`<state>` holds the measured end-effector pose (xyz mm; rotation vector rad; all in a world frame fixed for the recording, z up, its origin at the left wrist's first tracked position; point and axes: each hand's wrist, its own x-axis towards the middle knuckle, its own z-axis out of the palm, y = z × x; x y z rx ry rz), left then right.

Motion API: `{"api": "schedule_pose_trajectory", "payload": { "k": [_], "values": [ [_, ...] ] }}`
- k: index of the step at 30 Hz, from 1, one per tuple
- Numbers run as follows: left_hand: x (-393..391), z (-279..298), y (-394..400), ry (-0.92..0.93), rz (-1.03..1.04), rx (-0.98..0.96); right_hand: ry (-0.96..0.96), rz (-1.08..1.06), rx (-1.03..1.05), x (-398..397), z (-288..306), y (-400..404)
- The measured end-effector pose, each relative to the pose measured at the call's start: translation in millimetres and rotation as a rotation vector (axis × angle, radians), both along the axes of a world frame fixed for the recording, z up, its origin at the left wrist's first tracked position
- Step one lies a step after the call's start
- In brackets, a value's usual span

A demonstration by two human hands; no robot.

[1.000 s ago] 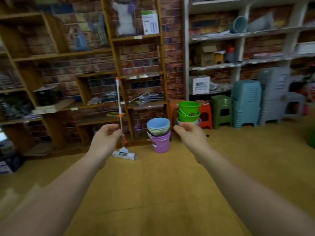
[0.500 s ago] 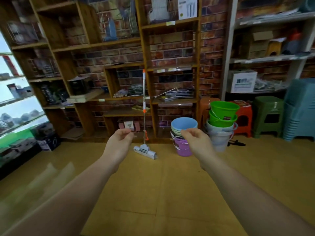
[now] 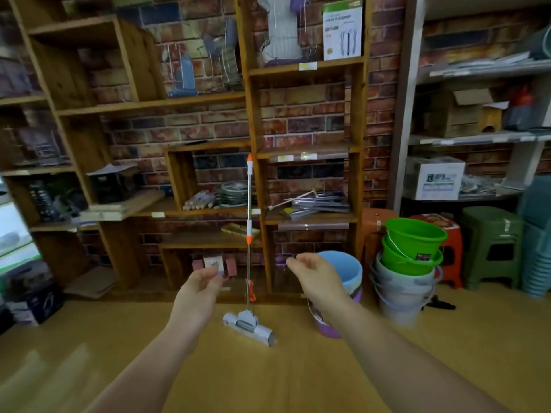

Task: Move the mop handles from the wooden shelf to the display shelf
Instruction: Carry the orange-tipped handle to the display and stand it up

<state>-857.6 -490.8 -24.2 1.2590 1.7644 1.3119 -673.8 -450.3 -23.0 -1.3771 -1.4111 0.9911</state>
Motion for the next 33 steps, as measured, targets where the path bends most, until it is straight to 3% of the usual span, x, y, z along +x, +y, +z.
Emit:
{"api": "schedule_pose_trajectory", "payload": {
  "k": [9,18,25,33],
  "values": [
    [-33,-22,214,-0.039,-0.028,-0.087,-0.068,-0.005,-0.058,-35,-16,200],
    [-73,-34,430,-0.14,0.057,-0.154,-0.01,0.086,-0.145,-84,-19,440],
    [-131,-30,579,-0.061,0.08,-0.148,0.009,0.095,-0.174,-147,-16,587],
    [-175,-20,739,0.013,-0.102,-0.12,0.006,-0.019,-0.196,-199,-15,721]
  ]
}}
